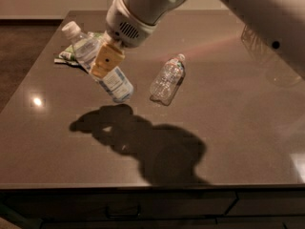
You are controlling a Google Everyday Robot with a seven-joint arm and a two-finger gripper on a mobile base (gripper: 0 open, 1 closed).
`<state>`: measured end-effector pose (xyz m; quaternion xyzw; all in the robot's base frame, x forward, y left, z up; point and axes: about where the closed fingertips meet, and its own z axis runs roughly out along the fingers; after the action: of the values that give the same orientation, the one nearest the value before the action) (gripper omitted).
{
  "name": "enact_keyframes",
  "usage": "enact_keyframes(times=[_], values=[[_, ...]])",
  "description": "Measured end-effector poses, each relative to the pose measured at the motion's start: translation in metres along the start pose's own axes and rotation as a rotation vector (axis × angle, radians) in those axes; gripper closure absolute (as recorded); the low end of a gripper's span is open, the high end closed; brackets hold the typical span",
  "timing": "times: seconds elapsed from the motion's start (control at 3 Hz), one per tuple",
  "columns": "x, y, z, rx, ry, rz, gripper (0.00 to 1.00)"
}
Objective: Knock blue plastic bottle over
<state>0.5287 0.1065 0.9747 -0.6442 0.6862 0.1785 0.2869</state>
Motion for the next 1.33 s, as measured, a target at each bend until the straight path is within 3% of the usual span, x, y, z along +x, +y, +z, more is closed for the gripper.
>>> enact_keyframes(times=[0.67,1.0,1.33], values=[[0.044,0.001,-0.025,0.055,0.290,-0.079,1.00],[0.067,0.007,-0.018,0.058,0.455,-0.139,1.00],[0.081,0.016,-0.009,0.046,0.558,-0.189,1.00]])
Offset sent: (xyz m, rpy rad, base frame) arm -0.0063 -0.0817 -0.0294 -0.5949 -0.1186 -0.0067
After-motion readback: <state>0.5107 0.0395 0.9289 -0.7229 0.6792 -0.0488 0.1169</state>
